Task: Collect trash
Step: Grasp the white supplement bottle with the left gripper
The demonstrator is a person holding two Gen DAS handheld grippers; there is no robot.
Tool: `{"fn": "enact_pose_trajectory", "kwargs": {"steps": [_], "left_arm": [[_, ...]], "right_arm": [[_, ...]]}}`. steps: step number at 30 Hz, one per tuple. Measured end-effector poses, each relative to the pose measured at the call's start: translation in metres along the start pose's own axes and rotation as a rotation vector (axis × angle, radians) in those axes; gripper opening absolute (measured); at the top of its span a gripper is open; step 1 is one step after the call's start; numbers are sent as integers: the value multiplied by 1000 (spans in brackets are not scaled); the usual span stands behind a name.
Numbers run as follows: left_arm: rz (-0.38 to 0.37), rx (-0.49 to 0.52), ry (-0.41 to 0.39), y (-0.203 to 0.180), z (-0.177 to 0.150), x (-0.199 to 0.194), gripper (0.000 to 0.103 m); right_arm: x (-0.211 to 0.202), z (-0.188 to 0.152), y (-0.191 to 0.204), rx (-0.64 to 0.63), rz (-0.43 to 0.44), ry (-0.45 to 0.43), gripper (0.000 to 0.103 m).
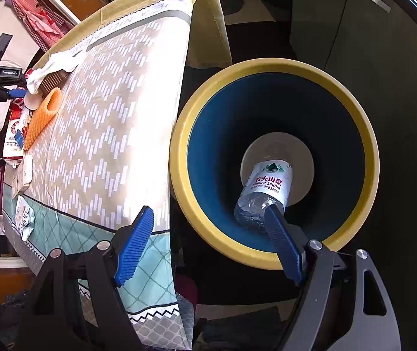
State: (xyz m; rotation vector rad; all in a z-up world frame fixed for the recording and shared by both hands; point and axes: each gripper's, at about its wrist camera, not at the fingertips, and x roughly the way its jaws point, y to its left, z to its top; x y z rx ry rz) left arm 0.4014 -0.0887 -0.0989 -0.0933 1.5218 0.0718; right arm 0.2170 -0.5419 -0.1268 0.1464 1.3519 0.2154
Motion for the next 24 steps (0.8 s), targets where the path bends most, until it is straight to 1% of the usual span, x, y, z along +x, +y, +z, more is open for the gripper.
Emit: {"fn": "enact_pose_trajectory", "kwargs": {"steps": [5, 7, 9, 12, 16, 19, 24], "left_arm": [[-28, -30, 19, 13, 9, 11, 52], [-40, -39, 27, 16, 12, 21, 52], [-30, -40, 21, 20, 15, 27, 52], [-36, -53, 25, 23, 20, 36, 51], [-34, -32, 2, 24, 22, 41, 48], [-23, 0, -26, 17, 14, 29, 48], [-37, 50, -67, 15, 3, 2, 46]], "right_arm": [[3, -1, 2, -8, 6, 9, 77], [4, -2, 2, -10, 8, 11, 77], [5, -3, 3, -11, 10, 13, 77], [6, -5, 4, -16, 11, 18, 77], [6, -8, 2, -16, 11, 23, 78], [7, -9, 0, -11, 14, 24, 78], [9, -9, 4, -19, 27, 26, 78]]}}
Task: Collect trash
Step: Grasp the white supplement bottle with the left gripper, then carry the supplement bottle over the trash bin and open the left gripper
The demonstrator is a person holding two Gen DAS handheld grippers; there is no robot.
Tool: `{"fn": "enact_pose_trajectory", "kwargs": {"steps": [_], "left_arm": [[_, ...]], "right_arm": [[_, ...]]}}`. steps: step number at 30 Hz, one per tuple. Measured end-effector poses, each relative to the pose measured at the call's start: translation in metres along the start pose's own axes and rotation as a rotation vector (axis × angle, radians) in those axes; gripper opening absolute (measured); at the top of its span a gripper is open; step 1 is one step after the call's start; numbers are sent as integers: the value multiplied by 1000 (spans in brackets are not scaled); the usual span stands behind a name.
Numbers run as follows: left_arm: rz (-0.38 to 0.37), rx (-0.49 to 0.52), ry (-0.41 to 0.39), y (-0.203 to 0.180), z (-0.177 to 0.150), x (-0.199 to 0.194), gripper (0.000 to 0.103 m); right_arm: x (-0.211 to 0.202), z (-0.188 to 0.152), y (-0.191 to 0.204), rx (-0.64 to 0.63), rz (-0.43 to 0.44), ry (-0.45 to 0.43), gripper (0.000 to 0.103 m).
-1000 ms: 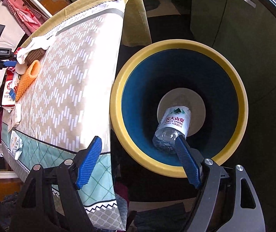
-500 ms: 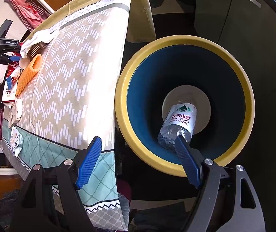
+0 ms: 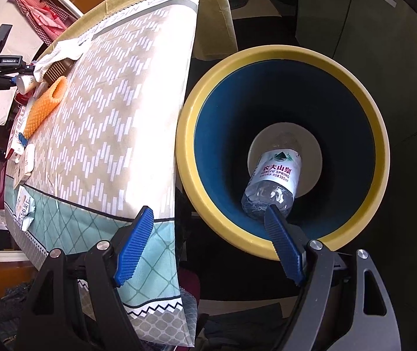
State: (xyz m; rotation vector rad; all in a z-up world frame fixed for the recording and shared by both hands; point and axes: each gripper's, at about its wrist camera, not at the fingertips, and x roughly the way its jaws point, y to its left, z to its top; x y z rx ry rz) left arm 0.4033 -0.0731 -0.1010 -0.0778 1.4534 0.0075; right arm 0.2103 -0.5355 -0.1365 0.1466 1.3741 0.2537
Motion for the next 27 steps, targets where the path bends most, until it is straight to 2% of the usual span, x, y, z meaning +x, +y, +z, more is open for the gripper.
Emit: {"fn": "enact_pose_trajectory", "kwargs": {"steps": [6, 14, 21, 27], "left_arm": [[-6, 99, -20, -15, -25, -27, 46], [-38, 281, -49, -77, -83, -75, 46], [-102, 483, -54, -162, -121, -91, 46], [-164, 636, -25, -263, -140, -75, 46]], "right_arm": [[1, 1, 12, -28, 14, 2, 78], [-8, -4, 16, -43, 15, -12, 78], [-37, -15, -10, 3, -24, -57, 78], [-66, -38, -46, 75, -52, -101, 78]]}}
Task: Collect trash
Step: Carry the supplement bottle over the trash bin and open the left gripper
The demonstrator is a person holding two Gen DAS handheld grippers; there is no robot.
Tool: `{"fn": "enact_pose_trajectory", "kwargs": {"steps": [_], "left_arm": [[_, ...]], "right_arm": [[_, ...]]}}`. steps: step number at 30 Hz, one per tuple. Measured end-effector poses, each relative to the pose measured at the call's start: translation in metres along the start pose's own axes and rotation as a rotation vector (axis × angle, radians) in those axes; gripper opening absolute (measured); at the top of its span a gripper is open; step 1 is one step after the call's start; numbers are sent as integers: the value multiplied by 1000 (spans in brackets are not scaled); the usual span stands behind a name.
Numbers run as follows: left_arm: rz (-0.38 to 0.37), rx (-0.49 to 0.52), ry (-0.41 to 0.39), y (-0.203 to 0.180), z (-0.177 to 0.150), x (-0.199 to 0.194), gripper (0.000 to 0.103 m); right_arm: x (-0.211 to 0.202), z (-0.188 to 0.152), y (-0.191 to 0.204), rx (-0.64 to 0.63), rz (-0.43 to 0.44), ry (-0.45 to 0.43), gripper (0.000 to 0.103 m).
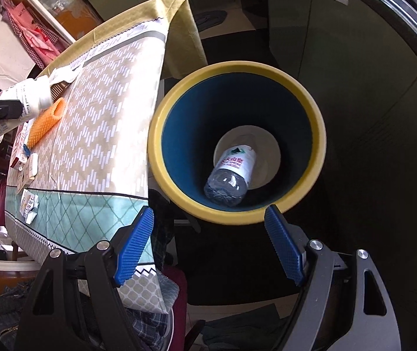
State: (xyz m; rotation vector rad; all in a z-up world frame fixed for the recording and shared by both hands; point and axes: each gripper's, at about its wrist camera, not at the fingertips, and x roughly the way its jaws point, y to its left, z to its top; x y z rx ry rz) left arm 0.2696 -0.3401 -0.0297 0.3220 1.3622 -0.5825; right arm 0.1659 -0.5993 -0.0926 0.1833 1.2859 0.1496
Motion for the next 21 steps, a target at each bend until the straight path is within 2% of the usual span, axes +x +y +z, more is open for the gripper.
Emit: {"fn": "enact_pose_trajectory", "kwargs": {"steps": [5, 10, 11, 12, 13, 17, 21], "left_arm": [[-42, 67, 25, -59, 43, 46, 46], [-54, 70, 49, -91, 78, 96, 46], [-56, 61, 49, -93, 84, 105, 47], [-57, 49, 48, -94, 89, 111, 54], [-55, 44, 47, -95, 92, 116, 54], [-69, 42, 36, -89, 92, 112, 54], [-87, 58, -1, -71, 68, 72, 54]], "right_arm": [[-14, -21, -26, 43, -13, -12, 78], [-21, -39, -48, 83, -19, -17, 78], [-22, -41, -52, 91, -19, -18, 78], [-23, -43, -56, 97, -19, -17, 78], [-24, -44, -59, 101, -19, -16, 78], [-26, -48, -66, 105, -20, -15, 78], [-23, -45, -63, 91, -16, -14, 78]]}}
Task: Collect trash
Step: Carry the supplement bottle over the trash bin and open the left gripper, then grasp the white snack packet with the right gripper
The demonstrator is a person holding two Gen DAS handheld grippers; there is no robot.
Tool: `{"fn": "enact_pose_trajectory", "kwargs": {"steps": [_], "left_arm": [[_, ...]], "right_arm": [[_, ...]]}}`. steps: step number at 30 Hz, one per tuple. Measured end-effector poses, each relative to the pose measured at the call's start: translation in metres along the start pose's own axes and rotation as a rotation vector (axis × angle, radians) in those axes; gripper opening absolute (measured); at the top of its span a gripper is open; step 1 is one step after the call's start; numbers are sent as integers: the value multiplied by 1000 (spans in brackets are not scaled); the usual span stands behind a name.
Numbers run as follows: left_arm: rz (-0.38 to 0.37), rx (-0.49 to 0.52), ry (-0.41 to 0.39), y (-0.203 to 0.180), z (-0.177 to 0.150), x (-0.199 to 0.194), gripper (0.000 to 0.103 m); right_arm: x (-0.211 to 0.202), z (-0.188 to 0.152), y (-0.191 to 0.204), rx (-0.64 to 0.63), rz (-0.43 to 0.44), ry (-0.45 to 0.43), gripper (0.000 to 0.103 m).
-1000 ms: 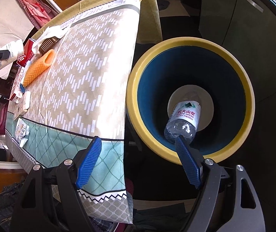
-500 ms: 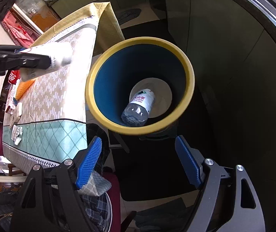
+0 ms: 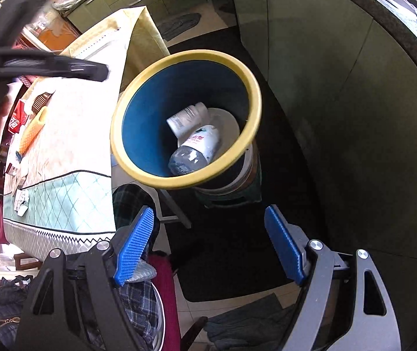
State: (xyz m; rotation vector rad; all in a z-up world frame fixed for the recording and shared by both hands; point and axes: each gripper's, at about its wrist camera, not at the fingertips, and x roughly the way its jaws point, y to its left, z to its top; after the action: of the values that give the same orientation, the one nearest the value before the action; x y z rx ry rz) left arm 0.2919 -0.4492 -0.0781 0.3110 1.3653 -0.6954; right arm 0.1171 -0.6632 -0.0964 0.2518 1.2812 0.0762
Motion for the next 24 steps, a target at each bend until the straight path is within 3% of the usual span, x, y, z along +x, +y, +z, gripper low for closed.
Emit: {"fn": "enact_pose_trajectory", "kwargs": {"steps": [3, 9, 13, 18, 24], "left_arm": [[-2, 4, -17, 20, -34, -42, 54], [68, -31, -82, 70, -119, -126, 57], [129, -93, -128, 110, -169, -167, 59], [170, -188, -144, 163, -226, -190, 59], [188, -274, -148, 198, -286, -198, 59]], "right_arm": [[4, 5, 14, -27, 4, 5, 78], [15, 21, 72, -145, 26, 23, 78], [24, 33, 142, -292, 63, 45, 78], [36, 39, 247, -522, 125, 90, 78], [55, 8, 367, -838, 223, 213, 78]]}}
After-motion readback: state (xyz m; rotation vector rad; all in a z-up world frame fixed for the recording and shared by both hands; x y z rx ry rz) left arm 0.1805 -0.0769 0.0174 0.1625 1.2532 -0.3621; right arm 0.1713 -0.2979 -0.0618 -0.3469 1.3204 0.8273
